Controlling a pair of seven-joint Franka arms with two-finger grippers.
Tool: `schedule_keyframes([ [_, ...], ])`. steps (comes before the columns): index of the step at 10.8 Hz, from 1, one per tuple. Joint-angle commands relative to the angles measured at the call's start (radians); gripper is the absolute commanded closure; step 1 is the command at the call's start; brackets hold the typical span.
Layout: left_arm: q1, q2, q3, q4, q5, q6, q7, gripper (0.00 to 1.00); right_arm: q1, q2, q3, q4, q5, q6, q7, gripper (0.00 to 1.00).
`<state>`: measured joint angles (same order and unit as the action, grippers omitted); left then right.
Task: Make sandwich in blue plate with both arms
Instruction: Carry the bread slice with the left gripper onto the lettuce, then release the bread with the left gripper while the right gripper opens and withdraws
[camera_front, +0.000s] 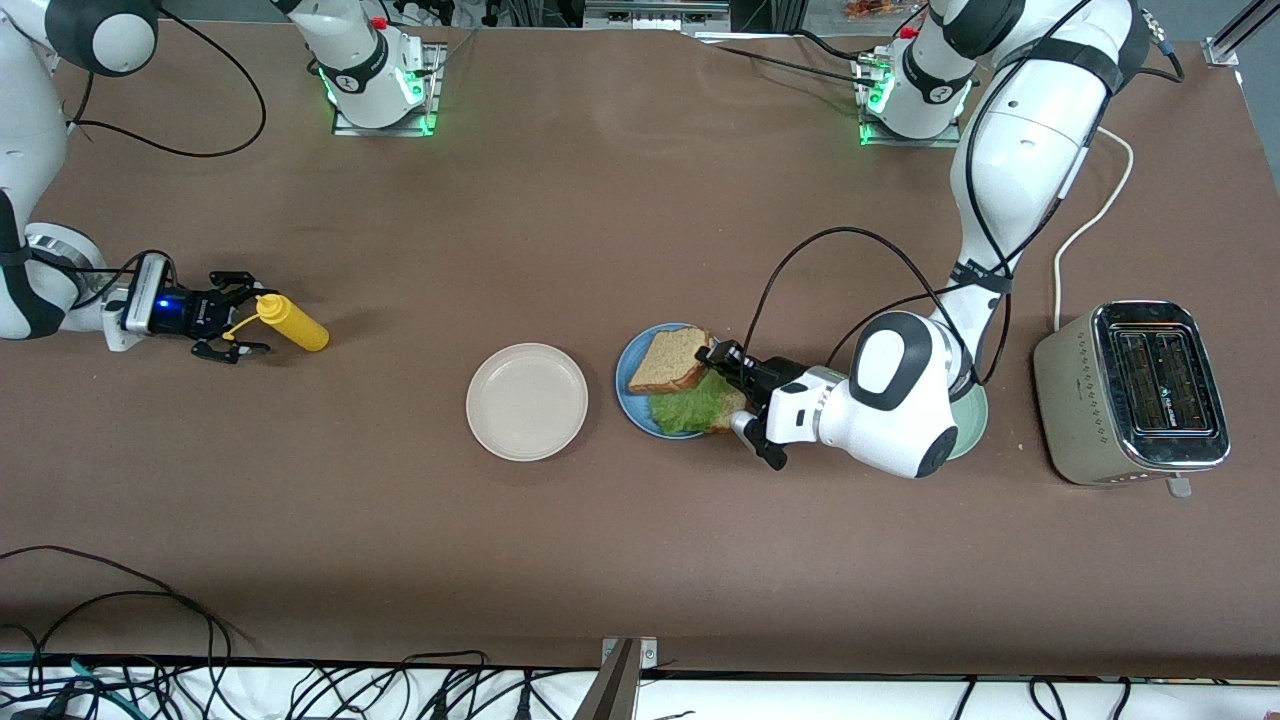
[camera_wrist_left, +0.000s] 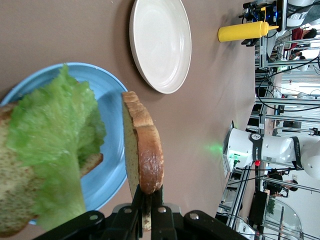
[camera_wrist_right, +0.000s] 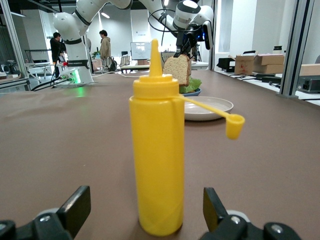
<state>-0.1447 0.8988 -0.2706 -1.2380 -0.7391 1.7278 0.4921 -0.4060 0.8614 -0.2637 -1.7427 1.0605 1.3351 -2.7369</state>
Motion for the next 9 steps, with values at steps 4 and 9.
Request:
schedule_keyframes([
  [4,0.019,0.043,0.021,0.025,-0.022,0.004,0.123,1.0,-0.115,0.002,0.003,0.146,-0.172,-0.025,0.039,0.0],
  [9,0.019,0.039,0.05,0.025,0.024,0.026,0.217,0.0,-0.111,-0.086,-0.023,0.261,-0.27,-0.099,0.232,0.0],
])
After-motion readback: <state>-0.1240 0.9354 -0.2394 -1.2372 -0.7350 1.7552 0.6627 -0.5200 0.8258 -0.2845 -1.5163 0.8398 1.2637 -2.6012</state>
